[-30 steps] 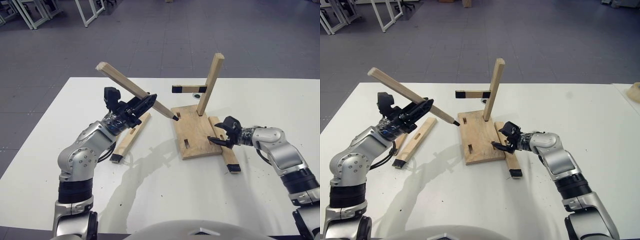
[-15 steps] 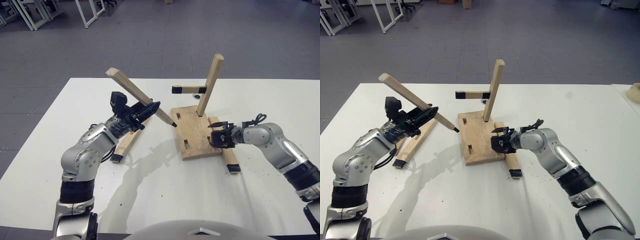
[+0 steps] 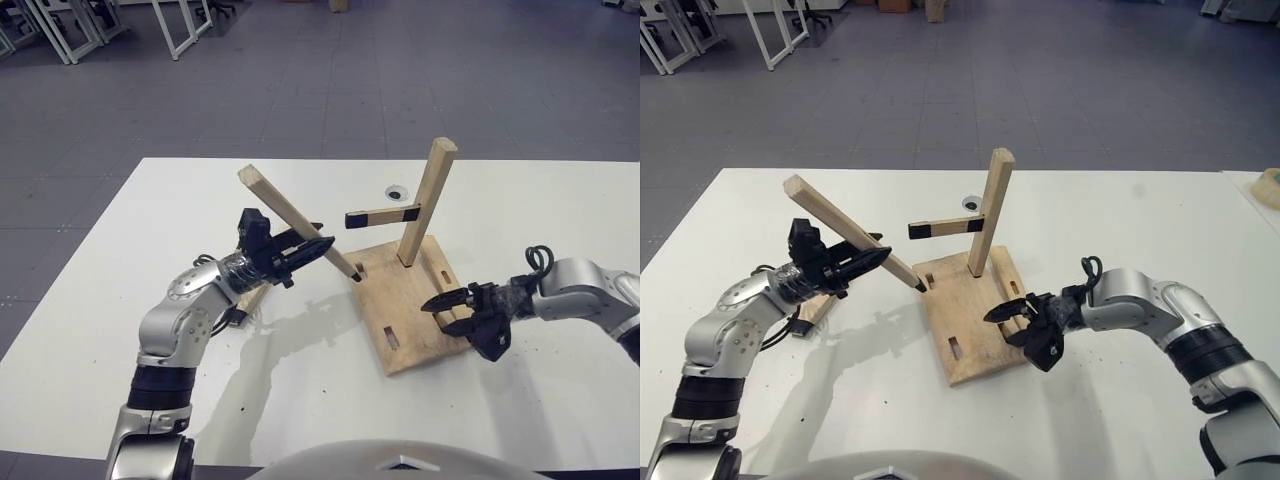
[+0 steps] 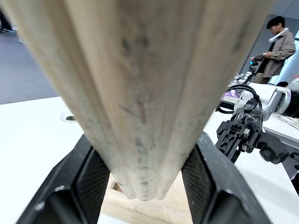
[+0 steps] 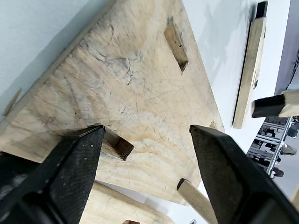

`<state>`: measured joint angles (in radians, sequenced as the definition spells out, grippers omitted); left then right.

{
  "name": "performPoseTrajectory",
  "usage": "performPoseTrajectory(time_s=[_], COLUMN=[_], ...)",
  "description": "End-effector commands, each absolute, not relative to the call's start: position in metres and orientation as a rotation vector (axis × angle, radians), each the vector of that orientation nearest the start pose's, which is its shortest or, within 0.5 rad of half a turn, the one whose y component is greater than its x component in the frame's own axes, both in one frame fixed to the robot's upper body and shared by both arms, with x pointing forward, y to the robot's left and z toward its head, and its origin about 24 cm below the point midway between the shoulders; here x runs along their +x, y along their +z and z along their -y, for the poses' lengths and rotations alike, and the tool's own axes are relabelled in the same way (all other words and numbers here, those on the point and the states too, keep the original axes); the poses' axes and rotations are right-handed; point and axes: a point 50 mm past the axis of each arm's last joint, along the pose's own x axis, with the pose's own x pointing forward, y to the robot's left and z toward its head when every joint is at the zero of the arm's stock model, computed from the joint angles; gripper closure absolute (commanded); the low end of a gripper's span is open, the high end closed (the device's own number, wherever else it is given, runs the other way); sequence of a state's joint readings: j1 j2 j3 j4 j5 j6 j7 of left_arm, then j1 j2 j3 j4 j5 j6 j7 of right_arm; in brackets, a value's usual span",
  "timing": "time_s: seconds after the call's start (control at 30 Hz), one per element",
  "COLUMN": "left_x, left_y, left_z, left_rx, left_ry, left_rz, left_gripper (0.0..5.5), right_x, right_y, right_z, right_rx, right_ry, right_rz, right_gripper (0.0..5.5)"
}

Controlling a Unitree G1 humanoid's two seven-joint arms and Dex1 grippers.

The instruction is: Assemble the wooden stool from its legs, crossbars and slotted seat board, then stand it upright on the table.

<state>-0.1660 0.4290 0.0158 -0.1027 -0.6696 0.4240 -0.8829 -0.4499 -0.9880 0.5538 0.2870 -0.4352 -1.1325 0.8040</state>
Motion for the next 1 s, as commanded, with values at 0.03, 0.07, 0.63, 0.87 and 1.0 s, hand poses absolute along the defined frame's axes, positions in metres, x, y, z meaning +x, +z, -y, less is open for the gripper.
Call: performPoseTrajectory(time_s=[0.03,0.07,0.63,0.87,1.0], left_x=[0.263,0.265,0.312,0.307,0.301], left_y=[0.086,0.084,0.065,0.057,0.048], left_z=[-0.159,-0.157,-0.156,-0.167,-0.159], left_rx=[-0.285,-0.289,-0.099,0.061,0.047], left_ry=[-1.054,-1.059,-1.173,-1.260,-1.249], left_rz=[-0.074,-0.071,-0.233,-0.395,-0.441], left_gripper=[3.46,3.46,3.46,3.46,3.46], right_x=[0.218,0.219,0.221,0.226,0.233], right_y=[0.058,0.058,0.057,0.059,0.068], right_z=[0.219,0.219,0.212,0.212,0.210], right_rx=[-1.644,-1.643,-1.620,-1.625,-1.632], right_ry=[1.878,1.877,1.849,1.811,1.720], right_rz=[0.171,0.177,0.208,0.198,0.237], right_gripper=[2.13,2.13,2.13,2.13,2.13])
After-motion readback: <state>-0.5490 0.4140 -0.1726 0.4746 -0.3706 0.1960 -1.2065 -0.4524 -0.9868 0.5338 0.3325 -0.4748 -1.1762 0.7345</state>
